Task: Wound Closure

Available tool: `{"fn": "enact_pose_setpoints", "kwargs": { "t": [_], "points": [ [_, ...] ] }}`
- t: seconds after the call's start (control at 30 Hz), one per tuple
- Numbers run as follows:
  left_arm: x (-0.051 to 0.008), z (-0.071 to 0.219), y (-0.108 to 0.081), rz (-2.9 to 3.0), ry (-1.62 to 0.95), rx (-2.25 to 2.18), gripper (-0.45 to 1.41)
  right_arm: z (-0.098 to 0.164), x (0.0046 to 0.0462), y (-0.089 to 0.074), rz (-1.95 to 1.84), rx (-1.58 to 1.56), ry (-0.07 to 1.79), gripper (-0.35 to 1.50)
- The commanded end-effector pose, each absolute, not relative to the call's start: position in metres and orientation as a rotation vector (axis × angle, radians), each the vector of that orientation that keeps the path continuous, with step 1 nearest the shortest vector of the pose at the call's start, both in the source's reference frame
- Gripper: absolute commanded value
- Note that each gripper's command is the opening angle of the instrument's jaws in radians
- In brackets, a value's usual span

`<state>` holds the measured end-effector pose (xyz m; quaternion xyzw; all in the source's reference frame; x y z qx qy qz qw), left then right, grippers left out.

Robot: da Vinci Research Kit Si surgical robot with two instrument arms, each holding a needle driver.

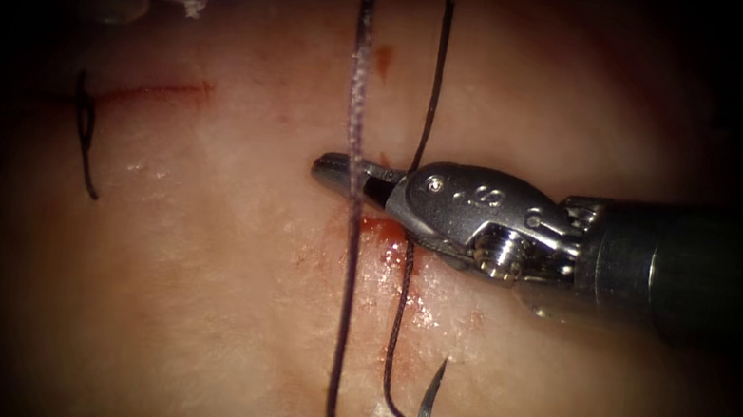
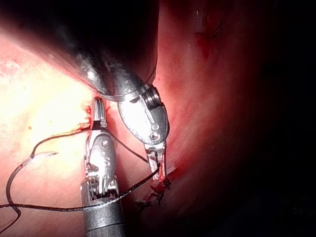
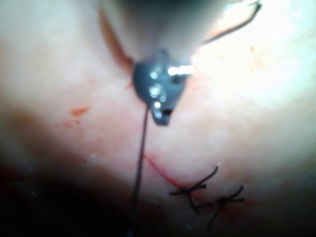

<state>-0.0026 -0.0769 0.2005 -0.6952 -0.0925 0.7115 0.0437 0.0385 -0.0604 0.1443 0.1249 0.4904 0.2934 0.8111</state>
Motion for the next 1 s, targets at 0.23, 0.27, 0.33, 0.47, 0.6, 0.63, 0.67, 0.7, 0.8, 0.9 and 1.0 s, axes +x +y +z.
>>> {"fn": "enact_pose_setpoints", "kwargs": {
  "t": [0.23, 0.27, 0.33, 0.47, 0.6, 0.63, 0.67, 0.7, 0.8, 0.9, 1.0],
  "points": [
    [-0.0007, 0.201, -0.078, 2.182, -0.294, -2.128, -0.45, 0.144, 0.0376, -0.060, 0.639, 0.281, 1.077, -0.35],
    [0.0026, 0.200, -0.079, 2.209, -0.282, -2.098, -0.45, 0.144, 0.0365, -0.061, 0.629, 0.277, 1.094, 0.42],
    [0.0056, 0.200, -0.079, 2.236, -0.265, -2.065, -0.45, 0.143, 0.0353, -0.061, 0.636, 0.261, 1.090, 1.04],
    [0.0106, 0.200, -0.081, 2.280, -0.238, -2.022, -0.45, 0.143, 0.0324, -0.061, 0.678, 0.193, 1.071, 1.36],
    [0.0143, 0.200, -0.083, 2.298, -0.230, -1.977, -0.45, 0.142, 0.0295, -0.061, 0.720, 0.153, 1.062, 1.48],
    [0.0152, 0.201, -0.084, 2.305, -0.224, -1.964, -0.45, 0.141, 0.0282, -0.061, 0.725, 0.155, 1.061, 1.48],
    [0.0155, 0.201, -0.084, 2.306, -0.225, -1.958, -0.45, 0.141, 0.0276, -0.061, 0.728, 0.153, 1.060, 1.48],
    [0.0159, 0.201, -0.085, 2.307, -0.224, -1.952, -0.45, 0.141, 0.0271, -0.061, 0.732, 0.149, 1.059, 1.48],
    [0.0168, 0.202, -0.085, 2.308, -0.214, -1.927, -0.45, 0.141, 0.0255, -0.061, 0.743, 0.140, 1.055, 1.48],
    [0.0191, 0.204, -0.087, 2.345, -0.224, -1.853, -0.45, 0.141, 0.0238, -0.061, 0.755, 0.130, 1.051, 1.48],
    [0.0210, 0.205, -0.087, 2.419, -0.218, -1.750, -0.45, 0.141, 0.0235, -0.061, 0.753, 0.132, 1.052, 1.48]
  ]
}}
